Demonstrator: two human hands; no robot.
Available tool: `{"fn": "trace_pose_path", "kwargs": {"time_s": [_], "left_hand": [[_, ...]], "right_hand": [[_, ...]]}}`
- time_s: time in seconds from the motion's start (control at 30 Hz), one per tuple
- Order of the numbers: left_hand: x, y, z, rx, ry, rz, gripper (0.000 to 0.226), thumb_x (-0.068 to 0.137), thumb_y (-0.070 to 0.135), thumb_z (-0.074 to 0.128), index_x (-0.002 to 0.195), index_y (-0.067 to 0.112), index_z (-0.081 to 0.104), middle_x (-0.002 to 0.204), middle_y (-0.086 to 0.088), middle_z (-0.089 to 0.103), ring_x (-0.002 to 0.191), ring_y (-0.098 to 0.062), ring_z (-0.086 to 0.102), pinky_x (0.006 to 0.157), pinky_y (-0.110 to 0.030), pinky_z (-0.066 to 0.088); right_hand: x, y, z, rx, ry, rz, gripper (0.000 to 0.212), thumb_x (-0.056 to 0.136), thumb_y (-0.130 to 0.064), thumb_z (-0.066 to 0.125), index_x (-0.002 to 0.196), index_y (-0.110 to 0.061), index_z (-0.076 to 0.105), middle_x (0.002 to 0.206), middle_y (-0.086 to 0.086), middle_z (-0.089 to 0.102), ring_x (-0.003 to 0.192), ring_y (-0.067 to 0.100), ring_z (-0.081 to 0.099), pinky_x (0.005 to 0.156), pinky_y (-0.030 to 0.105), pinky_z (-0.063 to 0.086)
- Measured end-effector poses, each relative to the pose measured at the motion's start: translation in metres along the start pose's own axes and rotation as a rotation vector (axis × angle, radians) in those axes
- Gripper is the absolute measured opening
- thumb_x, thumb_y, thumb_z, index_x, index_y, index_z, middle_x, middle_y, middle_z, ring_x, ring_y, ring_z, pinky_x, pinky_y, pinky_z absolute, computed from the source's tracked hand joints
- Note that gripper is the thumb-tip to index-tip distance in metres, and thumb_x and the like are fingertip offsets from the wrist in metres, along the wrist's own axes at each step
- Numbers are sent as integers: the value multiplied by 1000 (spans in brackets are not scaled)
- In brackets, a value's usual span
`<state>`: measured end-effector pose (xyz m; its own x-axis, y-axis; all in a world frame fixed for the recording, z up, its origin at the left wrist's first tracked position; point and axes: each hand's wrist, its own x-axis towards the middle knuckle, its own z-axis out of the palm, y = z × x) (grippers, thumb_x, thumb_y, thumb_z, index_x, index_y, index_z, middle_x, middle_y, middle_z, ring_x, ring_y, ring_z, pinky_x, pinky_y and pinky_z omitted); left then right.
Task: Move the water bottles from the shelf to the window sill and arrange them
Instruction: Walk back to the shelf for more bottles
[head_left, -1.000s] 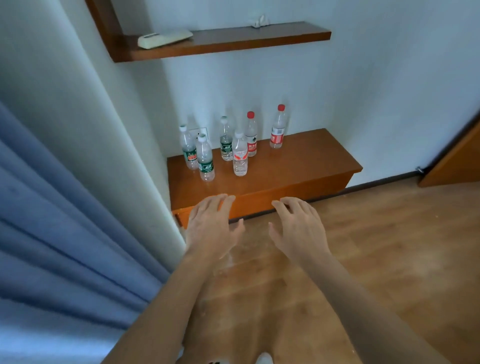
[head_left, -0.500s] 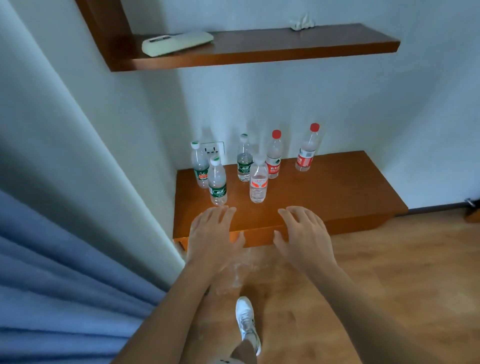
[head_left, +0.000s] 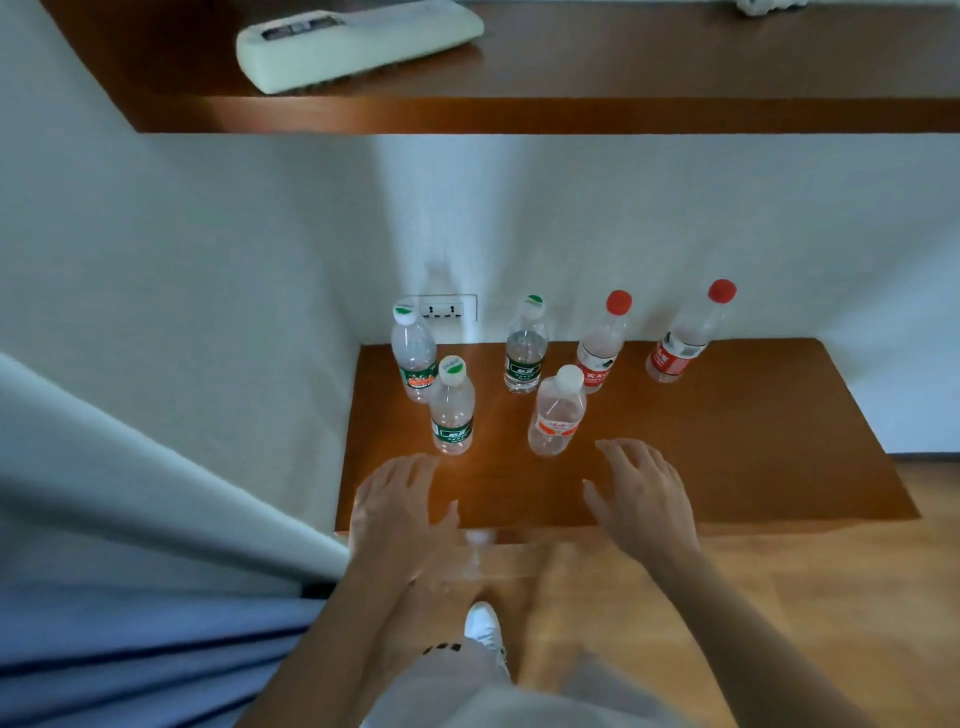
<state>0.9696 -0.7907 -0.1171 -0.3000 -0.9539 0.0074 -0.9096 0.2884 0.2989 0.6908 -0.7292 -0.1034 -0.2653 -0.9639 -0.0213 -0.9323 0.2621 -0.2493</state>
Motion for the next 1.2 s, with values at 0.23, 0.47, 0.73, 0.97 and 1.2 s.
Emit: {"fn": "trace_pose_path", "kwargs": {"time_s": [0.23, 0.47, 0.73, 0.97, 1.2], "left_hand": [[55, -14, 10, -145, 21, -97, 74, 74, 53, 77, 134, 22, 49, 131, -2, 58, 119, -20, 56, 94, -39, 51], [102, -2, 18, -400, 10, -121, 93, 63, 42, 88, 138, 11, 44, 131, -6, 59, 120, -18, 55, 97, -28, 42], [127, -4, 34, -534, 4, -140, 89, 58, 34, 93, 132, 14, 47, 119, 3, 62, 108, -11, 58, 91, -18, 48], [126, 8, 35, -560, 23, -160, 85, 60, 46, 89, 130, 15, 52, 117, 2, 64, 107, -15, 61, 89, -38, 58], [123, 49, 0, -593, 114, -332, 94, 65, 49, 85, 142, 21, 38, 131, 1, 54, 116, -11, 51, 93, -28, 49]], "right_hand": [[58, 9, 14, 335, -2, 40, 81, 74, -56, 78, 140, -24, 44, 138, 0, 49, 119, 17, 54, 93, 37, 52], [100, 5, 37, 627, -150, 39, 103, 57, -44, 93, 144, -24, 40, 140, -3, 50, 128, 13, 47, 105, 36, 43], [121, -4, 60, 681, -152, -18, 88, 55, -37, 96, 128, -32, 45, 119, -28, 48, 116, 1, 49, 90, 3, 33], [123, -9, 59, 552, -60, -117, 72, 55, -35, 96, 111, -9, 60, 101, 0, 70, 89, 3, 57, 77, -1, 40], [123, -27, 20, 585, -12, -156, 73, 74, -71, 65, 115, -10, 62, 98, -6, 69, 83, 1, 62, 70, -10, 34]]}}
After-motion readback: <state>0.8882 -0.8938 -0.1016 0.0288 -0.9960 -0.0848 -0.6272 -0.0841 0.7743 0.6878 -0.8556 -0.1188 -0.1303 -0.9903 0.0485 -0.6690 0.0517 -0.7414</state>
